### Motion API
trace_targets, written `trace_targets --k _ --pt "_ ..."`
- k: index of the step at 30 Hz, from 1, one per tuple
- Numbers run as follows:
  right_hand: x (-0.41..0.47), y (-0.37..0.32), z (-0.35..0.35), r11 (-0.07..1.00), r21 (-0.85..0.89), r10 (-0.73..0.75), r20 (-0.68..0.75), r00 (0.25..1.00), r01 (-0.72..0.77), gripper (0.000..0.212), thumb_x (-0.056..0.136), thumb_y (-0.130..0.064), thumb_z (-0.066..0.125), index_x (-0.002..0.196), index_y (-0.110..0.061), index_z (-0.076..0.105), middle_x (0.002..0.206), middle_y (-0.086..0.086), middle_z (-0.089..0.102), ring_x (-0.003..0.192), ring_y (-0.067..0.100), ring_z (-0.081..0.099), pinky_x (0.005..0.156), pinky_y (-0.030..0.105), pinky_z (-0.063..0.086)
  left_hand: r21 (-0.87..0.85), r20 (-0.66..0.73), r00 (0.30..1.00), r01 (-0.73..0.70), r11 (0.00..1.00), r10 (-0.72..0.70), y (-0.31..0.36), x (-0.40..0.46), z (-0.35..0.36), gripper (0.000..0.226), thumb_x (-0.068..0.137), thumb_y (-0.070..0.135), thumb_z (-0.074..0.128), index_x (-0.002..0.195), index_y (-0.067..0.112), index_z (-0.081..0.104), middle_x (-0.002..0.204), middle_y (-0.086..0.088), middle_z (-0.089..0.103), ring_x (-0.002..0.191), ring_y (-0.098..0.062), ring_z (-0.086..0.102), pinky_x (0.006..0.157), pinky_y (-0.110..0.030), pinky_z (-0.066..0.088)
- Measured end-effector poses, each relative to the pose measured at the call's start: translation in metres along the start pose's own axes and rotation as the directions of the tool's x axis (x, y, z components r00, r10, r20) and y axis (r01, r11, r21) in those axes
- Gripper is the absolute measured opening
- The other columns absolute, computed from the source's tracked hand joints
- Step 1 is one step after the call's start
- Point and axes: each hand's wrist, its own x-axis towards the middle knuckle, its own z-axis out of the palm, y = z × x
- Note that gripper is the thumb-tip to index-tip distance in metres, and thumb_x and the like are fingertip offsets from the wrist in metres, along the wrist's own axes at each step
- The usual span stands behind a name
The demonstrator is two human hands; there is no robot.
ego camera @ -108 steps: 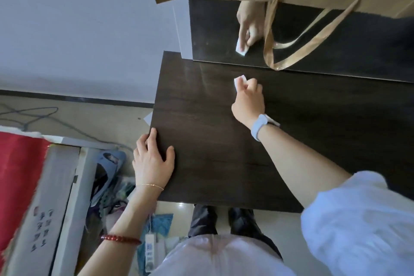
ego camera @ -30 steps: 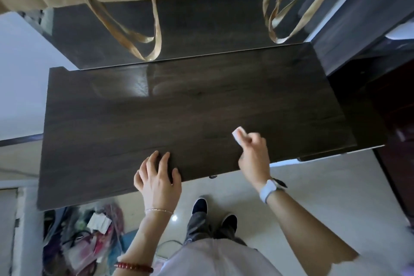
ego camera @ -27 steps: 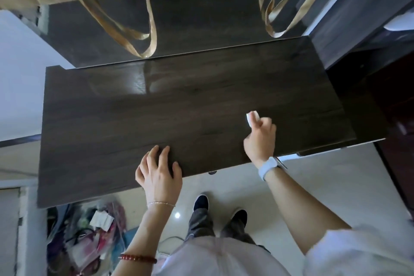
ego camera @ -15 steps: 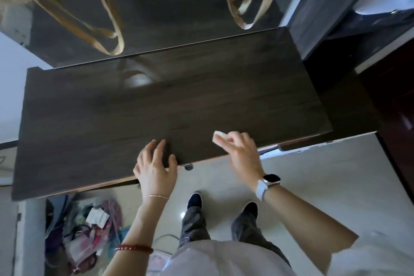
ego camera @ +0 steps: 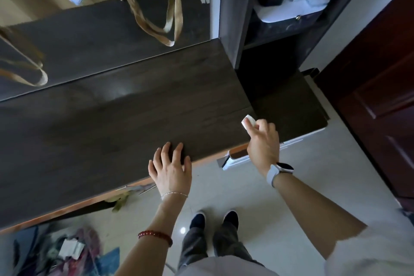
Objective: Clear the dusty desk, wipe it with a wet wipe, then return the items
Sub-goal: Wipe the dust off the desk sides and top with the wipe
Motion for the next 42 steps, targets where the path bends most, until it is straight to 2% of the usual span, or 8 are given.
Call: trace_targets --k 9,14,21,25,29,34,38,42 --pt "0.008 -0.032 0.003 0.998 -0.033 -0.051 0.127 0.991 0.055 0.06 0.061 0.012 0.063 0.114 -0.013 0.056 0.091 0.012 0.054 0.078 0.031 0.05 0.062 0.038 0.044 -0.003 0.033 0.999 -0.027 1.0 0.027 0.002 0.019 -0.015 0.039 0.079 0.036 0.051 0.114 0.022 0.059 0.132 -0.01 0.045 0.123 -0.034 0.032 0.101 -0.049 0.022" --pt "0.056 -0.045 -0.002 0.989 -0.065 -0.127 0.107 0.986 0.134 0.051 0.076 0.012 0.054 0.12 -0.014 0.054 0.102 0.016 0.051 0.092 0.032 0.048 0.072 0.038 0.046 0.043 0.079 0.993 -0.086 0.995 0.082 0.012 0.069 -0.029 0.058 0.086 0.045 0.051 0.138 0.031 0.031 0.151 -0.005 0.017 0.137 -0.028 0.011 0.109 -0.048 0.011" --pt "0.169 -0.071 0.03 0.836 -0.158 -0.526 0.041 0.85 0.525 0.04 0.072 0.003 0.033 0.099 -0.004 0.062 0.083 0.017 0.055 0.075 0.036 0.052 0.053 0.038 0.041 0.116 0.205 0.979 -0.029 0.993 0.005 -0.01 0.109 -0.015 0.071 0.08 0.064 0.045 0.14 0.043 0.014 0.155 0.003 -0.002 0.141 -0.023 -0.007 0.111 -0.048 0.004" --pt "0.222 -0.072 0.019 0.765 -0.448 -0.532 -0.037 0.846 0.462 0.036 0.07 -0.005 0.028 0.071 -0.01 0.064 0.069 0.007 0.056 0.067 0.028 0.057 0.05 0.029 0.04 0.054 0.165 0.983 -0.094 0.994 0.084 0.002 0.098 -0.014 0.068 0.081 0.062 0.045 0.14 0.044 0.015 0.155 0.006 -0.005 0.141 -0.02 -0.011 0.111 -0.046 -0.003" --pt "0.245 -0.077 0.03 0.711 -0.532 -0.433 0.185 0.882 0.46 0.032 0.068 -0.012 0.032 0.059 -0.022 0.061 0.054 -0.006 0.054 0.062 0.015 0.057 0.052 0.022 0.04 0.031 0.186 0.981 -0.06 0.998 0.053 -0.001 0.101 -0.011 0.068 0.081 0.061 0.047 0.14 0.045 0.015 0.155 0.008 -0.007 0.14 -0.02 -0.013 0.111 -0.046 -0.006" --pt "0.242 -0.073 0.025 0.728 -0.54 -0.408 0.152 0.9 0.421 0.04 0.069 -0.006 0.03 0.075 -0.018 0.068 0.061 0.0 0.058 0.059 0.019 0.058 0.039 0.023 0.036 0.015 0.198 0.979 -0.048 0.999 0.044 -0.001 0.099 -0.013 0.068 0.082 0.061 0.046 0.14 0.045 0.015 0.155 0.008 -0.008 0.14 -0.02 -0.014 0.111 -0.046 -0.006" --pt "0.221 -0.055 0.029 0.755 -0.418 -0.459 0.214 0.862 0.506 0.044 0.084 0.007 0.026 0.124 0.001 0.045 0.109 0.022 0.051 0.099 0.04 0.049 0.063 0.041 0.039 0.009 0.209 0.977 -0.047 0.999 0.044 0.0 0.099 -0.015 0.067 0.082 0.06 0.046 0.14 0.044 0.015 0.155 0.007 -0.008 0.14 -0.021 -0.014 0.111 -0.047 -0.006" --pt "0.186 -0.046 0.014 0.792 -0.325 -0.463 0.232 0.856 0.516 0.043 0.082 0.009 0.038 0.123 0.0 0.046 0.109 0.021 0.051 0.095 0.041 0.048 0.055 0.039 0.038 0.021 0.215 0.976 -0.047 0.999 0.042 0.0 0.098 -0.016 0.067 0.083 0.061 0.045 0.14 0.044 0.015 0.155 0.007 -0.008 0.14 -0.021 -0.014 0.112 -0.047 -0.006"
